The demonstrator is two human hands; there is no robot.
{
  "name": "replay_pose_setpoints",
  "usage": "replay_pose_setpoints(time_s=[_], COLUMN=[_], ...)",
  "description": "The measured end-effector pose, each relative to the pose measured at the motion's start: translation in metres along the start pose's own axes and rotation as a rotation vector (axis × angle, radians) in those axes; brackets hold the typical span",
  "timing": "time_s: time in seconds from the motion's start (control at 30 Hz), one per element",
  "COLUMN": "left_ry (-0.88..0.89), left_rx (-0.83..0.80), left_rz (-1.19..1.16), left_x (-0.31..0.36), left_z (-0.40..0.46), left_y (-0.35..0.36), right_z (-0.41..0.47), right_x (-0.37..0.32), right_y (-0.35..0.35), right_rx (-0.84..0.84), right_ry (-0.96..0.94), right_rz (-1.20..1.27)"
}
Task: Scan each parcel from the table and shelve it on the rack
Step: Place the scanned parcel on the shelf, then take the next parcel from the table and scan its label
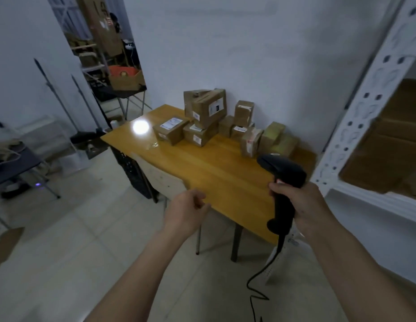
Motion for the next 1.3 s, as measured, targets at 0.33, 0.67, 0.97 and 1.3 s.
replay_pose_setpoints(time_s=[0.33, 0.67, 0.97, 1.3], left_ry=[-0.039, 0.066, 0.142, 0.240], left_rx=[-0.010, -0.042, -0.067, -0.168], left_rz=[-0.014, 0.010, 0.071, 0.104], left_x=[-0.047, -0.040, -0.045, -0.030], left_z=[0.070, 0.226, 0.354, 0.490], left_y=[-0.013, -0.027, -0.026, -0.015], right_z=[0.059, 0.173, 0.273, 0.340], right_x=[0.018, 0.006, -0.010, -0.014], right_y=[0.080, 0.152, 0.209, 0.230], right_rx=[-0.055, -0.036, 0.033, 0.124], right_ry=[0.060, 0.052, 0.081, 0.094], right_rz=[0.014, 0.051, 0.059, 0.031])
Point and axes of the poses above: each hand's wrist, its own z-axis towards the middle knuckle, its own y-axis out of the palm, x = y × z, the point moved 3 cm from there along z, towards the middle knuckle, and after that the axes turned 13 degrees about z, right-handed, at the moved point
